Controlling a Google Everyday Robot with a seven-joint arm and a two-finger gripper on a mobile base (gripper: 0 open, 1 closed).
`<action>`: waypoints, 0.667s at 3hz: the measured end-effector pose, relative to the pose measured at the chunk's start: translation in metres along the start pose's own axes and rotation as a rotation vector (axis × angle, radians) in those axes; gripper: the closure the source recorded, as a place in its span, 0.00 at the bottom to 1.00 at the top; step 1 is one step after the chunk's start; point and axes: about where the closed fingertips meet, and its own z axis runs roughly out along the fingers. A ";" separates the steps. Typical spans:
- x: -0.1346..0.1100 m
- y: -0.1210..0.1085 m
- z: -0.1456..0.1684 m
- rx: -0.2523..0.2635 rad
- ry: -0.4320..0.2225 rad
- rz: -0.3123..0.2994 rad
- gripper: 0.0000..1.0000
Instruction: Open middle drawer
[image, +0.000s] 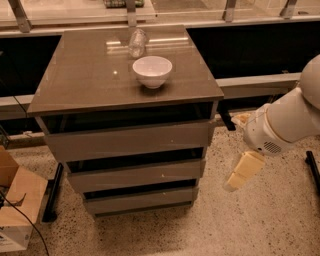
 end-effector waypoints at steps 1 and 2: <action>0.000 0.001 0.001 0.000 0.009 0.000 0.00; -0.002 0.006 0.032 -0.029 0.029 -0.015 0.00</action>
Offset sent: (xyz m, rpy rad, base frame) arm 0.0105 0.0337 -0.0665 -0.0454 0.0654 0.0481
